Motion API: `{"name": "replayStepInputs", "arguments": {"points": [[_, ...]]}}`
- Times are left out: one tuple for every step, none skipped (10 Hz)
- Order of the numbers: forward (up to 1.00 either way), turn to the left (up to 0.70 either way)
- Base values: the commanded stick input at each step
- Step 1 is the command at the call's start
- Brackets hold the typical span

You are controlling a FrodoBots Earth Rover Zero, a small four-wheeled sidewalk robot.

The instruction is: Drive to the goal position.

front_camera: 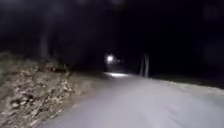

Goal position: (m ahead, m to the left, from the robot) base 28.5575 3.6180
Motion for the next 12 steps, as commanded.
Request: {"name": "replayStepInputs", "arguments": {"points": [[0.7, -0.18], [0.7, -0.35], [0.7, -0.35], [0.7, -0.23], [0.4, -0.09], [0.0, 0.0], [0.0, 0.0], [0.0, 0.0], [0.0, 0.0], [0.0, 0.0], [0.0, 0.0], [0.0, 0.0]]}}
